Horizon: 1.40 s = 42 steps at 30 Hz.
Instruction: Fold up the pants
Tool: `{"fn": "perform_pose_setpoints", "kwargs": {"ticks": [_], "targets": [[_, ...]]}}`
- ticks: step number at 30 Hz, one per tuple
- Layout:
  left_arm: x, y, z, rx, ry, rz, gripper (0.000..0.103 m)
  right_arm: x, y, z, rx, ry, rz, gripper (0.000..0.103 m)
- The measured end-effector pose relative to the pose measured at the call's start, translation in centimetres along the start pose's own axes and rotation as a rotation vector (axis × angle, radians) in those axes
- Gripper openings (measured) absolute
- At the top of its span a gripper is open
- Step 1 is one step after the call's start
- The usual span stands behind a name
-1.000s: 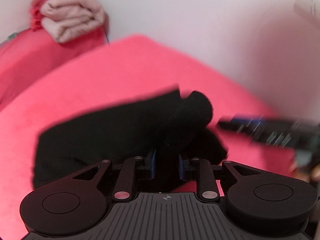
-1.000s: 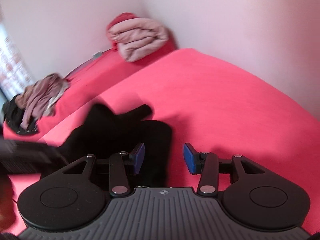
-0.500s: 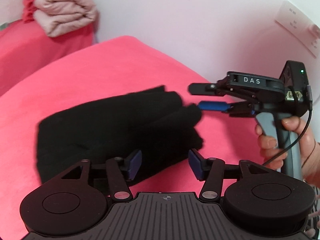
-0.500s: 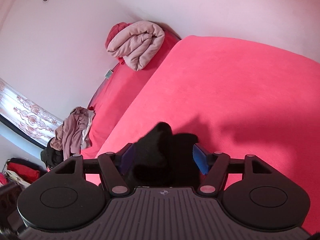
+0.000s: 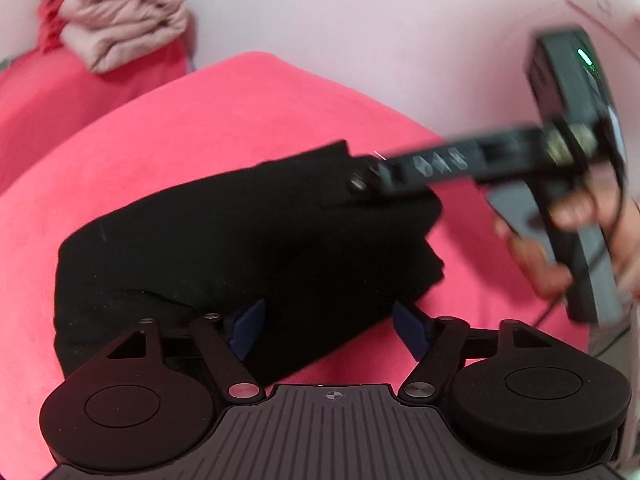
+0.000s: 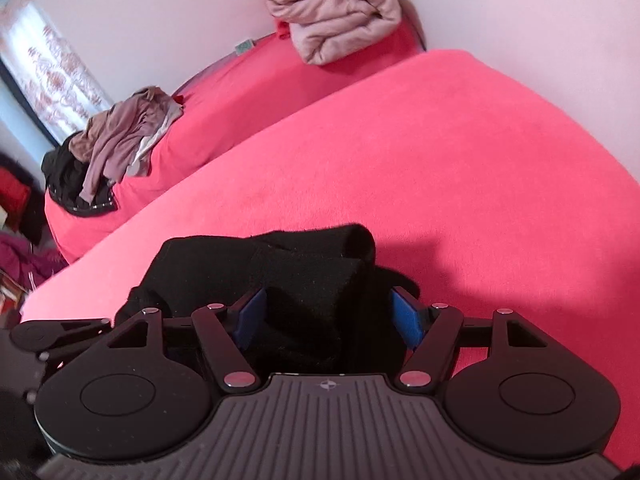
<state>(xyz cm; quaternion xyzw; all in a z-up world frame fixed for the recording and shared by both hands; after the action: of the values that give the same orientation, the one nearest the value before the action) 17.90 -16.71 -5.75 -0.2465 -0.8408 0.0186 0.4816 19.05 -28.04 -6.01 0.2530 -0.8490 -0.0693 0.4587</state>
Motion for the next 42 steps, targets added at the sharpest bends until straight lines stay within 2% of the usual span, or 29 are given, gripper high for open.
{"fn": "perform_pose_setpoints", "kwargs": {"ticks": [2,3,4,5,6,10,12,14,15,16,17,19,21,22,23,25,28,30,32,34,37,40,42], "targets": [[0.0,-0.1,0.2,-0.012,0.002,-0.001,0.103,-0.2,0.1,-0.3,-0.021,-0.013,-0.013,0.073],[0.0,0.0,0.2,-0.009,0.004,-0.001,0.103,-0.4,0.2,-0.3,-0.024,-0.015,-0.011,0.062],[-0.1,0.2,0.1,0.0,0.007,0.003,0.103,-0.3,0.5,-0.4,-0.007,-0.02,-0.007,0.034],[0.1,0.4,-0.1,0.013,0.008,0.011,0.103,-0.1,0.8,-0.4,0.014,-0.027,0.002,0.023],[0.3,0.6,-0.3,0.026,0.009,0.02,0.103,0.3,1.1,-0.7,0.023,-0.036,-0.01,0.021],[1.4,0.5,-0.5,0.047,0.001,0.071,0.103,2.9,0.7,-2.2,-0.038,-0.092,-0.047,0.02],[1.3,0.4,-0.3,0.051,0.005,0.088,0.103,3.3,-0.2,-1.8,-0.038,-0.095,-0.018,0.02],[0.5,0.4,0.0,0.059,0.025,0.081,0.103,1.9,-1.6,-0.9,-0.068,-0.039,0.009,0.033],[0.1,0.5,0.2,0.064,0.041,0.073,0.103,1.0,-2.5,-0.2,-0.085,-0.008,0.048,0.052],[0.1,0.5,0.4,0.065,0.047,0.075,0.103,0.9,-3.1,0.3,-0.097,-0.009,0.081,0.064],[0.6,0.4,0.3,0.062,0.044,0.081,0.103,1.3,-3.4,0.4,-0.111,-0.027,0.099,0.065],[2.0,0.5,0.4,0.051,0.03,0.098,0.103,2.7,-3.3,0.2,-0.101,-0.079,0.153,0.064],[3.5,1.3,0.5,0.051,0.012,0.096,0.103,4.4,-2.2,-0.4,-0.006,-0.146,0.259,0.061],[4.2,2.0,0.5,0.06,-0.003,0.084,0.103,5.2,-1.3,-0.7,0.049,-0.182,0.278,0.059],[4.8,2.9,0.4,0.077,-0.017,0.067,0.103,5.7,-0.1,-1.1,0.104,-0.217,0.27,0.057],[5.6,5.0,0.2,0.134,-0.045,0.023,0.103,5.9,2.6,-1.7,0.212,-0.244,0.234,0.046],[5.7,8.2,-0.1,0.259,-0.08,-0.02,0.103,4.3,5.8,-1.3,0.327,-0.193,0.163,0.034],[4.8,10.0,0.4,0.327,-0.074,-0.06,0.103,2.8,7.3,-0.3,0.382,-0.124,0.131,0.033],[3.8,10.8,1.4,0.35,-0.038,-0.062,0.103,1.9,7.9,1.5,0.43,-0.062,0.129,0.033],[3.6,10.7,2.5,0.316,-0.033,-0.08,0.103,1.9,7.7,3.8,0.476,-0.008,0.163,0.031],[4.1,9.6,3.6,0.249,-0.037,-0.089,0.103,4.0,5.3,5.9,0.46,-0.006,0.159,0.031],[3.8,8.9,4.0,0.189,-0.035,-0.127,0.103,5.4,4.0,4.9,0.398,-0.008,0.225,0.037],[3.5,8.7,3.8,0.177,-0.032,-0.138,0.103,6.5,3.9,3.3,0.357,-0.067,0.251,0.038]]}}
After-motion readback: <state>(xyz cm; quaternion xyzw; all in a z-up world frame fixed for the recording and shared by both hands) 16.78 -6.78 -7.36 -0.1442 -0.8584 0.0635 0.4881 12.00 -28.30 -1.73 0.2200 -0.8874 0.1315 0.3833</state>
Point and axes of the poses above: each gripper's, at about its wrist camera, not at the fingertips, and x roughly against the way its jaws point, y to its left, z to its underside, the point moved 6 cm from there along -x, roughly the way its jaws point, and after that the axes turned 7 degrees about x, right-handed, at the moved point
